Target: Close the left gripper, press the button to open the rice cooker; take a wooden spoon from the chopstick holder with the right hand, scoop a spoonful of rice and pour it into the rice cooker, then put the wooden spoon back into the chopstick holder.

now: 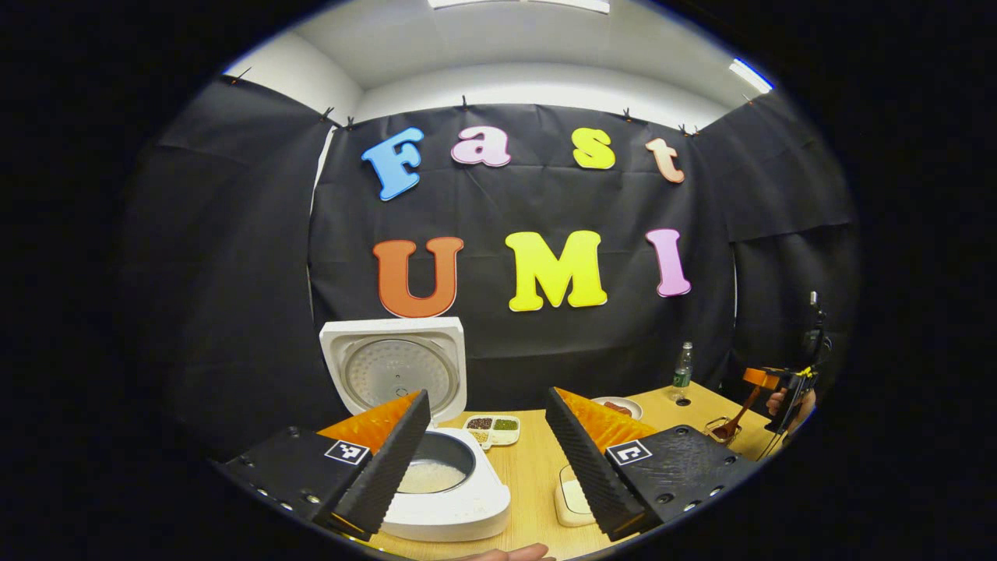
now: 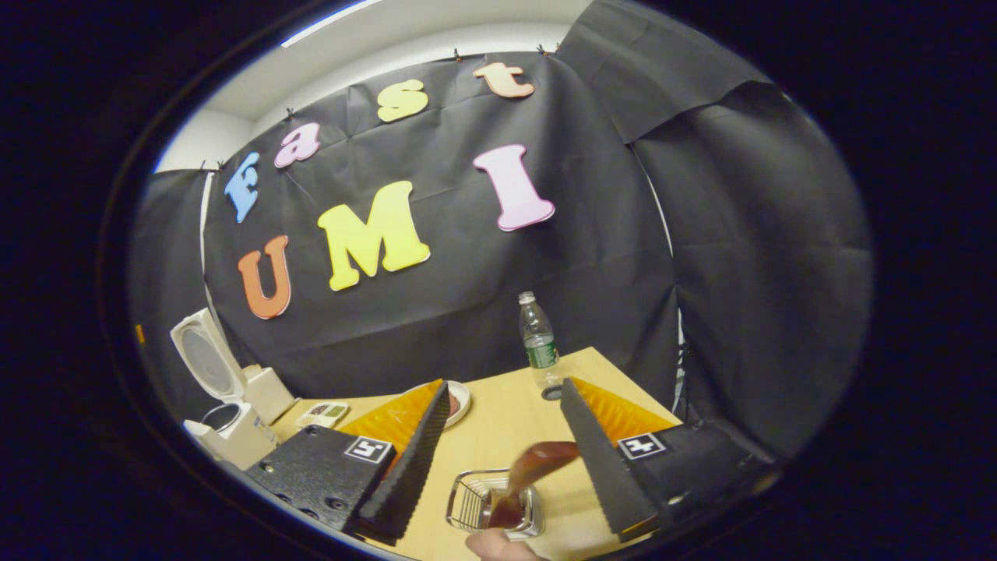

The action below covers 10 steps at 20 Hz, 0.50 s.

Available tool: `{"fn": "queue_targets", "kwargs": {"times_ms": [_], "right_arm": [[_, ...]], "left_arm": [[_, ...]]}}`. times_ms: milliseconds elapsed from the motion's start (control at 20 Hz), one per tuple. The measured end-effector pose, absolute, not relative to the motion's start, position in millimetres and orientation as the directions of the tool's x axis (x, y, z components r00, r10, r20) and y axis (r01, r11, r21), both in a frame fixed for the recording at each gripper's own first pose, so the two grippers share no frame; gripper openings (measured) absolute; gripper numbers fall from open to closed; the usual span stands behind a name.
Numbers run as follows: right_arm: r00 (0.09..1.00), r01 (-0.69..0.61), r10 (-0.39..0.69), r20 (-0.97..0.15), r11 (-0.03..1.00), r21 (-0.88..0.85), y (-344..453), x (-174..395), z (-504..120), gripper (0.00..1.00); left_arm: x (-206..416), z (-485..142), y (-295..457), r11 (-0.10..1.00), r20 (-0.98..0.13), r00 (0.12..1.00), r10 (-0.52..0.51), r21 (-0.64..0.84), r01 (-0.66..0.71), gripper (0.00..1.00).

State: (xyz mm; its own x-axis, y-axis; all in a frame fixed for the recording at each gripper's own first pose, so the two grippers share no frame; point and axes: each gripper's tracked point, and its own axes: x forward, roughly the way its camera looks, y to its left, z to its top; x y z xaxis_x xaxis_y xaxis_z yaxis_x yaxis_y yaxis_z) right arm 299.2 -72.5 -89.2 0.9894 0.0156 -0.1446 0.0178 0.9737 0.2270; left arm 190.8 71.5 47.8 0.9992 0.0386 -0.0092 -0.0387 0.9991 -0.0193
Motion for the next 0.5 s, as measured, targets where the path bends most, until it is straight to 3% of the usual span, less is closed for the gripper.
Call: {"fn": "queue_targets", "kwargs": {"times_ms": [50,150,250,350,400,500], "right_arm": [[0.988,0.023,0.01,-0.152,0.977,0.212,-72.7,290.6,-86.7,0.96],[0.99,0.017,0.011,-0.143,0.981,0.195,-71.3,271.4,-76.9,0.91],[0.991,0.026,0.0,-0.133,0.98,0.199,-73.0,249.5,-65.3,0.96],[0.994,-0.005,0.029,-0.107,0.975,0.222,-60.0,226.1,-51.4,0.91],[0.995,-0.027,0.049,-0.092,0.974,0.225,-51.6,214.4,-43.8,0.96],[0.996,-0.057,0.069,-0.056,0.979,0.197,-39.4,197.6,-29.7,0.96]], "left_arm": [[196.0,53.4,79.2,0.998,-0.016,0.999,0.038,-0.049,-0.039,0.95],[206.6,68.8,89.1,0.995,-0.019,1.0,0.023,-0.1,-0.025,0.95],[218.0,82.2,94.9,0.988,-0.036,0.999,-0.018,-0.155,0.013,0.94],[231.3,101.9,114.2,0.987,-0.011,1.0,0.003,-0.158,-0.004,0.94],[238.9,112.3,126.2,0.988,0.003,1.0,0.019,-0.153,-0.019,0.94],[255.3,127.6,145.8,0.987,0.022,0.999,0.049,-0.157,-0.044,0.94]]}}
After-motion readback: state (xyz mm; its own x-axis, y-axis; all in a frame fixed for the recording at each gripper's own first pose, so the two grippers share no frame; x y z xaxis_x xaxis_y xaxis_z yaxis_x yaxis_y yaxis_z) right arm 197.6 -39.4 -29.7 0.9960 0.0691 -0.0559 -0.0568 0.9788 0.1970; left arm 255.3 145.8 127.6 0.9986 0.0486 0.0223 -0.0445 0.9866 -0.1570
